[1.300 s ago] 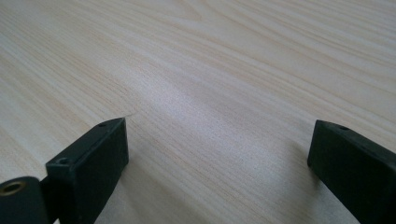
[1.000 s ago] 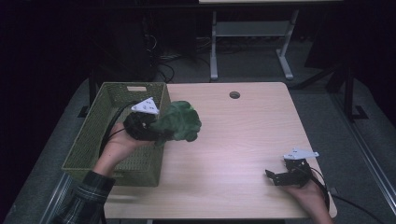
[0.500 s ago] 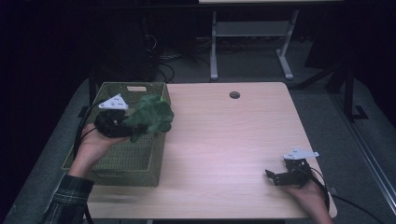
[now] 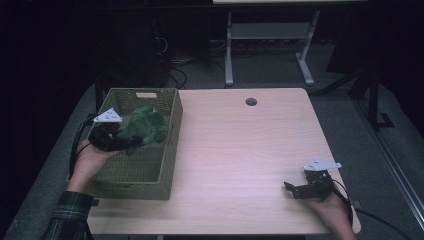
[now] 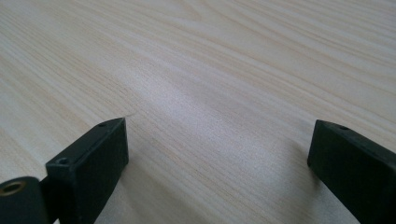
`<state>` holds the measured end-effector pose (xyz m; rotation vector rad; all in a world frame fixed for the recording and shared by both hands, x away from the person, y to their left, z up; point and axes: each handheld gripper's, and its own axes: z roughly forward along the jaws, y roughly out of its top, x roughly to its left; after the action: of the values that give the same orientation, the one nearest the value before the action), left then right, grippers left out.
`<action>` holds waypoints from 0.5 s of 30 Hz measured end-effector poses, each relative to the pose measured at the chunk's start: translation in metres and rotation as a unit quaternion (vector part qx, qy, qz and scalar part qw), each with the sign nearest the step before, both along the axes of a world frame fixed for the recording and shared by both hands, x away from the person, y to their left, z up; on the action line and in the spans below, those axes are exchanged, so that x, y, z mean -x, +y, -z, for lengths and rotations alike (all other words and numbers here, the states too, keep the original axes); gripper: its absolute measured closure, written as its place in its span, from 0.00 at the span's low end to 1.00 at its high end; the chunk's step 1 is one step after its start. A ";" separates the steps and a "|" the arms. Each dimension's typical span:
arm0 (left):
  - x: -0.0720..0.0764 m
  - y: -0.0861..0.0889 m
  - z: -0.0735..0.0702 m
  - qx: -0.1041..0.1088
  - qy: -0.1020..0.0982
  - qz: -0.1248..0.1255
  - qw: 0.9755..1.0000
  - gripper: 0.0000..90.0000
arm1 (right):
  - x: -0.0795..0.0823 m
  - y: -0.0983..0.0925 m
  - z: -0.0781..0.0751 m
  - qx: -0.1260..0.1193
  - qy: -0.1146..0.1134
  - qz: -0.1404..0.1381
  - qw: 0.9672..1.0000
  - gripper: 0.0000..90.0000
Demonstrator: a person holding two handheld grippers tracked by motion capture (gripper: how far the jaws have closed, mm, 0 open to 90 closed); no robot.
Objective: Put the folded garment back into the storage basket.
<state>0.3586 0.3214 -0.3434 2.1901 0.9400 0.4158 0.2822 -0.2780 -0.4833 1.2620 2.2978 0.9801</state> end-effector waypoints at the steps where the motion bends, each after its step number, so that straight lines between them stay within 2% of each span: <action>1: -0.001 0.002 0.004 -0.003 0.002 -0.003 1.000 0.73 | 0.000 0.000 0.000 0.000 -0.001 -0.001 1.000 0.05; 3: -0.004 0.004 0.010 -0.006 0.004 -0.011 1.000 0.73 | 0.000 0.000 0.000 0.000 0.000 0.000 1.000 0.05; 7: -0.010 0.011 0.025 -0.017 0.024 -0.021 0.999 0.73 | 0.000 0.000 0.000 0.000 -0.001 0.000 1.000 0.05; 9: -0.015 0.014 0.033 -0.033 0.037 -0.025 0.998 0.73 | 0.000 0.000 0.000 0.000 -0.001 0.000 1.000 0.06; 15: -0.021 0.016 0.050 -0.052 0.071 -0.028 0.996 0.72 | 0.000 0.000 0.000 0.000 -0.001 0.000 1.000 0.06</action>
<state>0.3795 0.3375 -0.3930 2.3158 1.0809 0.3469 0.2823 -0.2780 -0.4834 1.2604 2.2973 0.9799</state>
